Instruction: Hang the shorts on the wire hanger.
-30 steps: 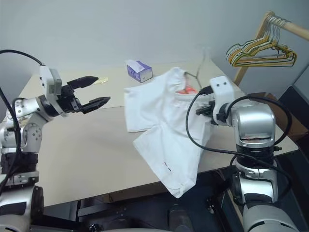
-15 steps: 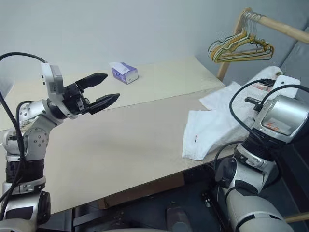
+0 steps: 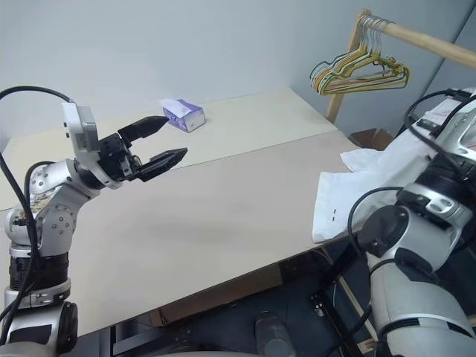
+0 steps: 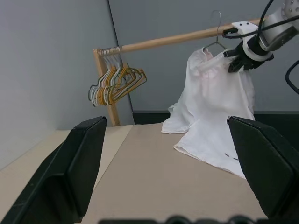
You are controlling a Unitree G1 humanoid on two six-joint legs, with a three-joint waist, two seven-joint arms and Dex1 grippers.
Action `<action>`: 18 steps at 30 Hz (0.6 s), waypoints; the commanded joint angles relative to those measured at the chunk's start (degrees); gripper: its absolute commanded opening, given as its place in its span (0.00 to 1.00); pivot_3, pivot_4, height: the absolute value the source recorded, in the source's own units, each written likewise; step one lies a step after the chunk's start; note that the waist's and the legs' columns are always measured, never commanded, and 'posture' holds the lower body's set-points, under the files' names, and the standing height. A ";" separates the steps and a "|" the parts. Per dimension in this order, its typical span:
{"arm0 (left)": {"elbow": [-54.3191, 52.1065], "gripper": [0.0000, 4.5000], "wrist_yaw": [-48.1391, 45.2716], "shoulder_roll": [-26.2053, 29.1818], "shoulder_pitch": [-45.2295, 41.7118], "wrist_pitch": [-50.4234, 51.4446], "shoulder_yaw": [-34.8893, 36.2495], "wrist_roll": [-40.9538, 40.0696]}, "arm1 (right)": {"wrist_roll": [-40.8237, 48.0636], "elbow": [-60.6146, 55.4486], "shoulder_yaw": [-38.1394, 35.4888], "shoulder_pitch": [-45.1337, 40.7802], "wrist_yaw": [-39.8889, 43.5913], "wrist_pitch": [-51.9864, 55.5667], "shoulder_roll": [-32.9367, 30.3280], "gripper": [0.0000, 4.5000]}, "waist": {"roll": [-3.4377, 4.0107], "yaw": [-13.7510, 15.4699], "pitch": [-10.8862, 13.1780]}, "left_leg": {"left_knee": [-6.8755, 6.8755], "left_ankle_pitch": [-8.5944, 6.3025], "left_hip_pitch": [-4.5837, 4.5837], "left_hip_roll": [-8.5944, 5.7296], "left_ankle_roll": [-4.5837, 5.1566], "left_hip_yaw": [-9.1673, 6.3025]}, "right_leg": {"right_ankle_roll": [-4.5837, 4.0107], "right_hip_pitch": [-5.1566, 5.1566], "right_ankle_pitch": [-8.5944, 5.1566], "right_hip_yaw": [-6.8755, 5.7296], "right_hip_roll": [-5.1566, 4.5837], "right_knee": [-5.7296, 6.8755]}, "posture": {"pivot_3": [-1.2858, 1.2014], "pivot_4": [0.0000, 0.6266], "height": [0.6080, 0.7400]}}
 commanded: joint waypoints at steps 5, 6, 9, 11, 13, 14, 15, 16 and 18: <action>-2.32 0.99 0.84 0.17 0.03 -0.47 -0.11 -0.28 | 7.29 16.55 -7.22 -5.63 -7.74 -11.87 -9.63 0.00 | 0.03 0.43 0.03 | -0.07 -0.02 -0.02 -0.02 0.03 0.04 | 0.03 0.01 -0.02 0.02 -0.02 -0.12 | 0.45 0.00 1.00; -2.41 0.99 0.88 0.18 0.15 -0.49 -0.09 -0.31 | 8.09 18.36 -7.41 -5.67 -8.42 -12.95 -10.87 0.00 | 0.06 0.43 0.05 | -0.07 -0.03 -0.02 -0.02 0.05 0.06 | 0.04 0.01 -0.03 0.04 -0.02 -0.14 | 0.45 0.00 1.00; -2.68 0.99 1.01 0.29 0.41 -0.38 -0.01 -0.44 | 11.71 23.77 -10.03 -6.37 -10.41 -14.73 -14.48 0.00 | 0.14 0.44 0.10 | -0.13 -0.04 -0.02 -0.03 0.07 0.11 | 0.07 0.01 -0.04 0.09 -0.02 -0.20 | 0.45 0.00 1.00; -2.95 0.99 1.05 0.36 0.60 -0.25 0.00 -0.59 | 13.32 26.33 -9.99 -6.44 -11.54 -15.52 -16.24 0.00 | 0.19 0.42 0.13 | -0.16 -0.05 -0.01 -0.03 0.08 0.12 | 0.08 0.01 -0.05 0.10 -0.02 -0.24 | 0.45 0.00 1.00; -3.20 0.99 0.99 0.42 0.77 -0.20 -0.11 -0.70 | 14.83 28.69 -9.86 -6.53 -12.60 -15.26 -17.55 0.00 | 0.27 0.39 0.18 | -0.18 -0.05 -0.01 -0.03 0.09 0.17 | 0.14 0.01 -0.09 0.15 -0.01 -0.29 | 0.45 0.00 1.00; -3.26 0.99 0.81 0.40 0.80 -0.30 -0.16 -0.80 | 15.69 29.82 -9.98 -6.55 -13.18 -15.09 -17.99 0.00 | 0.29 0.39 0.19 | -0.19 -0.05 -0.01 -0.03 0.09 0.18 | 0.29 0.01 -0.18 0.16 -0.01 -0.33 | 0.45 0.00 1.00; -3.34 0.99 0.48 0.33 0.88 -0.40 -0.12 -1.13 | 16.26 30.76 -9.64 -6.40 -13.69 -14.76 -18.08 0.00 | 0.30 0.38 0.20 | -0.21 -0.05 -0.01 -0.03 0.09 0.19 | 0.48 0.02 -0.29 0.17 -0.01 -0.36 | 0.45 0.00 1.00; -3.39 0.99 0.24 0.28 0.92 -0.45 -0.07 -1.38 | 16.84 31.48 -9.28 -6.32 -14.14 -14.62 -18.17 0.00 | 0.30 0.36 0.20 | -0.21 -0.05 -0.01 -0.02 0.09 0.21 | 0.50 0.02 -0.31 0.19 0.00 -0.39 | 0.45 0.00 1.00; -3.55 0.99 -0.07 0.26 1.09 -0.48 0.03 -1.69 | 17.73 32.03 -8.67 -5.81 -14.69 -14.40 -18.20 0.00 | 0.30 0.35 0.20 | -0.21 -0.05 0.00 -0.02 0.09 0.25 | 0.52 0.03 -0.31 0.24 0.00 -0.43 | 0.45 0.00 1.00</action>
